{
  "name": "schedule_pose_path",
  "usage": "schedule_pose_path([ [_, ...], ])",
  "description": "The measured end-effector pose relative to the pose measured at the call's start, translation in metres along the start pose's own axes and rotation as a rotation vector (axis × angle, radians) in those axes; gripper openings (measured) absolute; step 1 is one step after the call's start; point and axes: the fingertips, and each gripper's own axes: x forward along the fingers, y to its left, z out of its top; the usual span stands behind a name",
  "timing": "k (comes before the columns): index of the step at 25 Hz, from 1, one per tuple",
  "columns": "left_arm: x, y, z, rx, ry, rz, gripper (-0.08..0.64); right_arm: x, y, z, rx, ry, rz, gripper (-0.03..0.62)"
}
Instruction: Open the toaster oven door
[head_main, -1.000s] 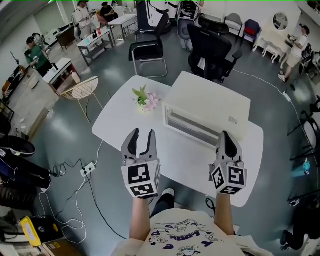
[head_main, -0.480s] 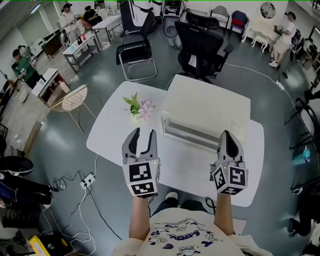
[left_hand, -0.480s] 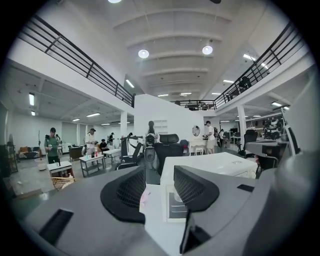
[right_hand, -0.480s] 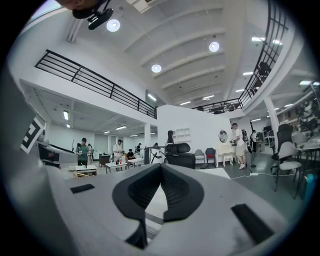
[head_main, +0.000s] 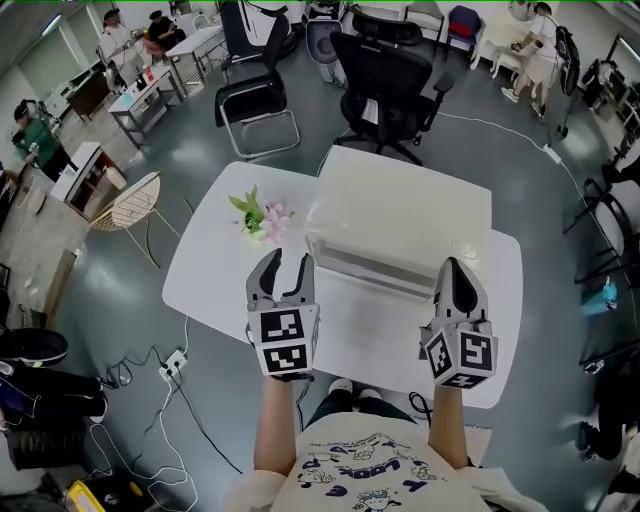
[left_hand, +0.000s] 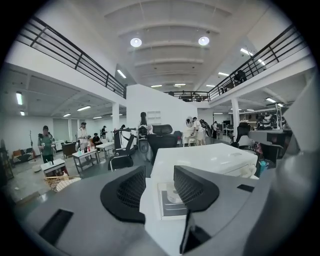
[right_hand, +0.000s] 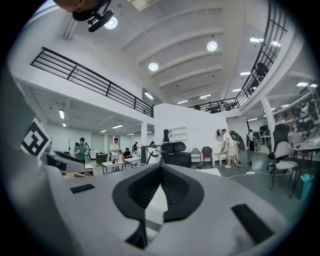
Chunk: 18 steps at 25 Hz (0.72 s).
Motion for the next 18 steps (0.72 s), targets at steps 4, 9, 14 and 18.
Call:
schedule_pose_path([
  [4, 0.017, -0.005, -0.013, -0.005, 0.076, -0.009, 0.181, 0.004, -0.007, -0.001, -0.001, 0.009, 0.004, -0.003],
  [9, 0.041, -0.016, -0.021, 0.014, 0.136, -0.056, 0.181, 0.012, -0.016, -0.006, -0.004, 0.030, 0.001, -0.003],
  [14, 0.062, -0.029, -0.036, 0.056, 0.215, -0.123, 0.181, 0.017, -0.021, -0.008, -0.012, 0.038, -0.006, -0.003],
  [18, 0.076, -0.033, -0.053, 0.048, 0.286, -0.130, 0.181, 0.018, -0.028, -0.010, -0.016, 0.046, -0.019, -0.003],
])
